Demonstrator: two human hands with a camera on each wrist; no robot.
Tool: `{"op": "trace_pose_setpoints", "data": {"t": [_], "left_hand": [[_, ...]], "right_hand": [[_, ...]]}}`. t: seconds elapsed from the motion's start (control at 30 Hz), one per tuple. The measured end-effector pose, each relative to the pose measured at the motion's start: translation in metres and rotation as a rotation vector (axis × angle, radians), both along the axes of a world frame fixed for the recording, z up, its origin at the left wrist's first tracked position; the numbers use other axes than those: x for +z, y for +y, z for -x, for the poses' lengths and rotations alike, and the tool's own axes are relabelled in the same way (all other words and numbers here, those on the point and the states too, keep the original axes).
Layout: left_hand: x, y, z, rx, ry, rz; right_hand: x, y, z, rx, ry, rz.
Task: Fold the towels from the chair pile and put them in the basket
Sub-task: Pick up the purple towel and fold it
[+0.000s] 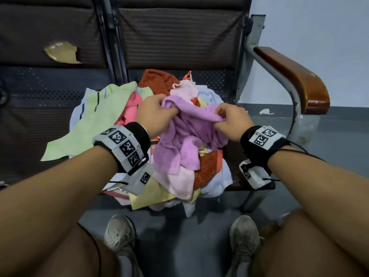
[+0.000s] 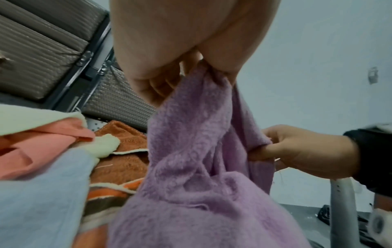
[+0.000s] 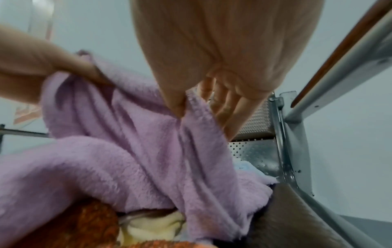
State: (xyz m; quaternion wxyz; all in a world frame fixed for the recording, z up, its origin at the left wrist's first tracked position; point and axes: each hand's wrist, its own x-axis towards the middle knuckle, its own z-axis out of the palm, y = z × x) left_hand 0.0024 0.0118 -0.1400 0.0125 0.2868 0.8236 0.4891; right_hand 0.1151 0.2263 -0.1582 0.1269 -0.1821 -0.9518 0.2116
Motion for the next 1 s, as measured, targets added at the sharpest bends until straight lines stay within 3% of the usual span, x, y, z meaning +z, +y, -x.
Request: {"op": "trace_pose_setpoints", "data": {"t": [0.13,0.27,0.3,0.43,0.53,0.67,0.8,0.9,1.0], "left_hand": [[-0.008,-0.008,0.017,0.053,-0.080,0.054],[-0.008,-0.006,0.015,-0.060,-0.128,0.188],[-0.008,-0.003,0.011,-0.114,-0.110,0.231],[-0.009,0.010,0.003,-0.104,0.010,0.273],[-0.005,0.010,0.015,0.072,0.014,0.188],[-0.007,-0.003,0.044,0.248,0.032,0.057],[-0.009,-0.008,0.052,0.264,-0.047,-0.020],[0.001,-0.004,0.046,0.136,-0.299,-0.113],[0.005,-0.001,0.037,-0.030,-0.310,-0.052]], "right_hand": [[0.007,0.005,0.003,-0.139,0.188,0.148],[0.024,-0.017,0.005,-0.019,0.249,0.647],[0.026,-0.022,0.005,0.038,0.222,0.691],[0.020,-0.027,0.003,0.272,0.069,0.247],[0.009,-0.014,0.002,0.103,0.073,0.075],[0.004,0.014,-0.004,-0.122,0.153,0.103],[0.005,0.016,-0.004,-0.138,0.170,0.071],[0.014,0.002,0.001,-0.082,0.208,0.200],[0.025,-0.016,0.005,-0.015,0.309,0.337]]}}
